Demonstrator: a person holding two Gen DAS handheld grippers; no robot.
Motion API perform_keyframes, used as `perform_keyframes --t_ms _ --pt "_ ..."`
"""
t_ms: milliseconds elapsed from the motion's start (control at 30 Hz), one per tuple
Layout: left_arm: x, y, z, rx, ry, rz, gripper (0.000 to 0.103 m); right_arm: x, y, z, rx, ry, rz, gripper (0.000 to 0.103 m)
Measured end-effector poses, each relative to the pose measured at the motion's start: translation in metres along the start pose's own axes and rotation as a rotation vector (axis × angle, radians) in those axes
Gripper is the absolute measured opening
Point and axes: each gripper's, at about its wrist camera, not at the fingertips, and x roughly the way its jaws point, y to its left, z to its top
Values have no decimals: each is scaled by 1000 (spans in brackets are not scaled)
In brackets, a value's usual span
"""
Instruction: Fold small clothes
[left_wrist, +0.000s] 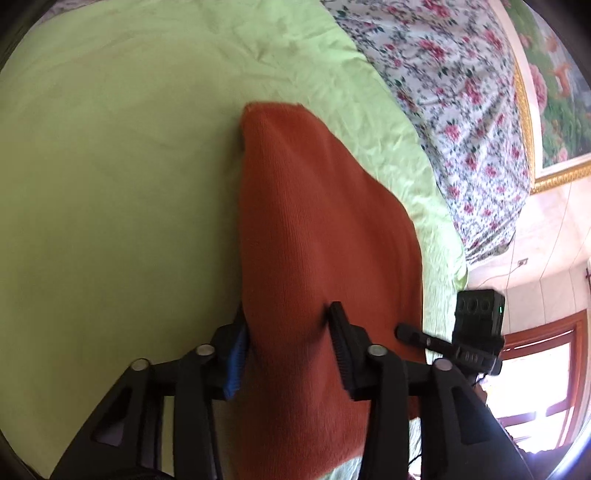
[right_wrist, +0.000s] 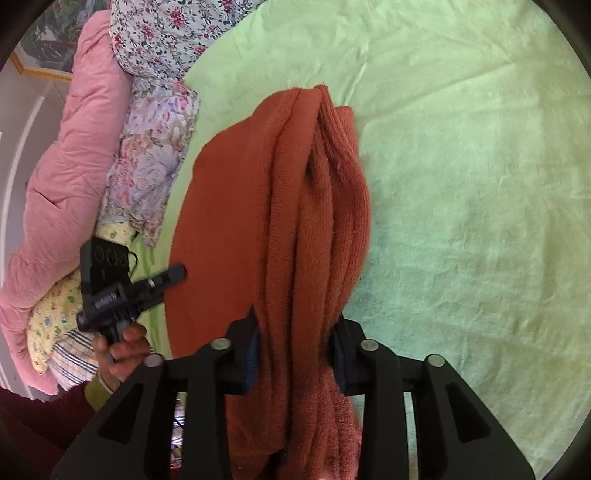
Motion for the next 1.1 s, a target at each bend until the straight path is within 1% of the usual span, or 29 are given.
perform_keyframes --t_ms 67,100,133,267,400,500,567,600,800,867,900,933,1000,1067,1100 --pt "3 1 15 7 -10 15 47 -2 2 -1 -16 3 -22 38" --pt "5 2 23 3 -13 18 50 -2 4 -1 -21 3 -32 38" --pt "6 3 29 -2 -18 19 51 -3 4 -2 -24 3 -40 39" --pt "16 7 62 -11 -35 22 51 -9 9 -2 -41 -2 -72 41" --pt "30 7 94 -11 -49 28 48 -15 6 -1 -37 -7 -73 41" --pt "38 8 115 -16 -56 22 38 -18 7 -1 -42 -12 -74 41" --pt "41 6 128 -5 -73 27 22 -19 8 0 -45 -14 -73 41" --pt "42 3 131 5 -84 40 8 -19 9 0 -48 -15 -73 41" --pt "37 -13 159 92 -135 140 7 -26 16 1 -74 -33 -91 41" --pt "32 -15 165 93 -145 187 4 -30 15 2 -67 -45 -97 41" --pt "27 -17 166 93 -150 197 6 -32 15 1 -61 -52 -99 41" --pt "23 -18 165 95 -154 195 10 -35 14 1 -55 -61 -101 41" --pt "12 -23 156 107 -162 186 12 -42 15 -1 -47 -84 -111 41" --pt "0 -28 141 126 -155 186 13 -48 16 -3 -42 -98 -108 41" --pt "-5 -29 131 134 -150 186 15 -51 17 -5 -38 -107 -104 41"
